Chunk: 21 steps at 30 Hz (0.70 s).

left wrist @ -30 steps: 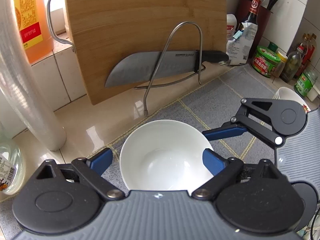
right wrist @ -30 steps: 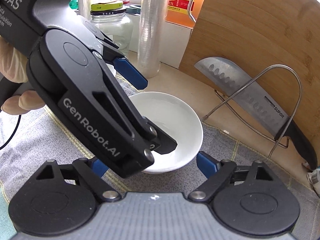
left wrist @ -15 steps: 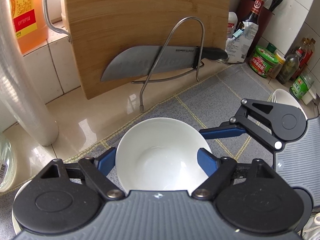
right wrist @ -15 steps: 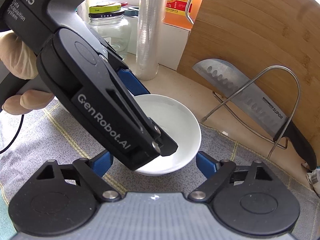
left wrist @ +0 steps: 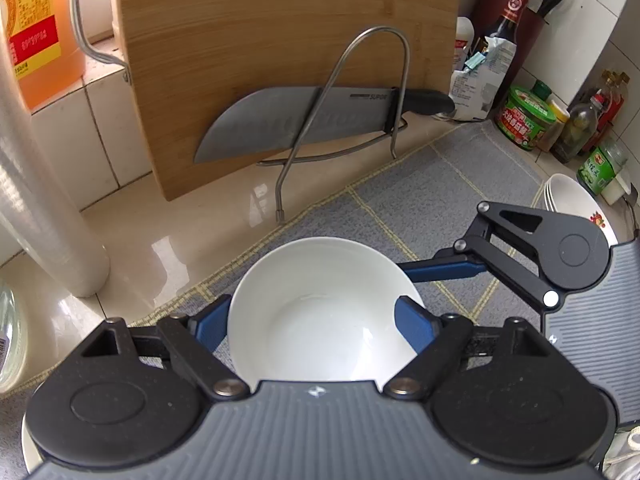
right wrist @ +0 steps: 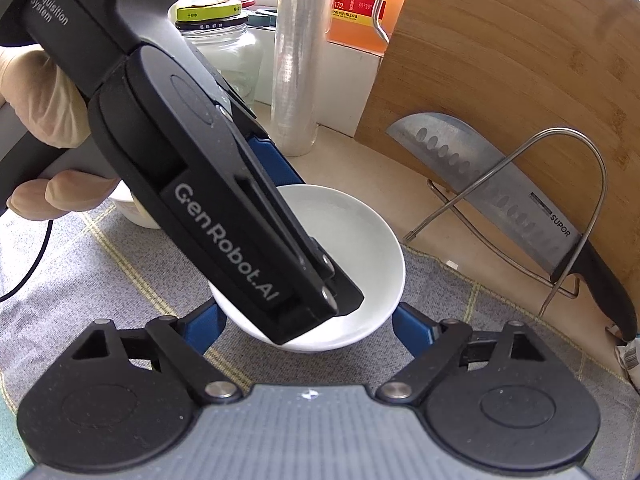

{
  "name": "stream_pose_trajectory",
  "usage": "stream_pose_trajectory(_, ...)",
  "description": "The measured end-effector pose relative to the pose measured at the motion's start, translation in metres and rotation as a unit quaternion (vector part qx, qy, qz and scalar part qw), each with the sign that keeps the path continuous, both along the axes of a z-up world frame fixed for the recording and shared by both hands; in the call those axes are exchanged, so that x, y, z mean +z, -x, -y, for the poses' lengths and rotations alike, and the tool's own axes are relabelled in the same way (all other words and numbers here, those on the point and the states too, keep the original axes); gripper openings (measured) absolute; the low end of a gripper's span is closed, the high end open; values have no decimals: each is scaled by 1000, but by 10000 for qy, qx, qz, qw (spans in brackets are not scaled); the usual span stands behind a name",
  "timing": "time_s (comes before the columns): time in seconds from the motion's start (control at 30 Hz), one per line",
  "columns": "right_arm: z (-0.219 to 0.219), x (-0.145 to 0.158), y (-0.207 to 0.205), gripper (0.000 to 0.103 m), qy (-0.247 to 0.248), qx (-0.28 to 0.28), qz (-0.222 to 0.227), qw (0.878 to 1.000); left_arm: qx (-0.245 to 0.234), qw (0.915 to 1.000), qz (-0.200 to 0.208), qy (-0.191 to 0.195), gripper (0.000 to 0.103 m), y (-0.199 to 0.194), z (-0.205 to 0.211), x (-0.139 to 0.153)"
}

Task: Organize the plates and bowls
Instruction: 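Carry the held bowl with the left tool toward the placed bowl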

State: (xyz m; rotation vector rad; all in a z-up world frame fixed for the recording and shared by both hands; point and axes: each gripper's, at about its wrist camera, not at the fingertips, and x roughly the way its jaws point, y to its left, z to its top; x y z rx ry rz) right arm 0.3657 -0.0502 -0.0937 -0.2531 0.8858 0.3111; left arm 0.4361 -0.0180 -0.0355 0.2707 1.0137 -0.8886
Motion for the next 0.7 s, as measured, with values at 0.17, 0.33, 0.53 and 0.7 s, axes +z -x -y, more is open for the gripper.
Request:
stream_pose_trajectory(0.17, 1, 1, 0, 92, -90, -16, 3, 10000, 2, 10000, -3, 32, 85, 0, -1, 0)
stream_pose_trajectory(0.33, 0, -1, -3, 92, -73, -40, -24, 10000, -19, 10000, 7, 28, 85, 1, -1, 0)
stream_pose_trajectory(0.53, 2, 3, -2, 92, -157, -116, -20, 9998, -48, 9999, 108, 47, 85, 4, 0, 4)
stream_pose_trajectory(0.7, 1, 10, 3, 92, -153, -80, 84, 9998, -18, 9999, 114, 70, 85, 6, -2, 8)
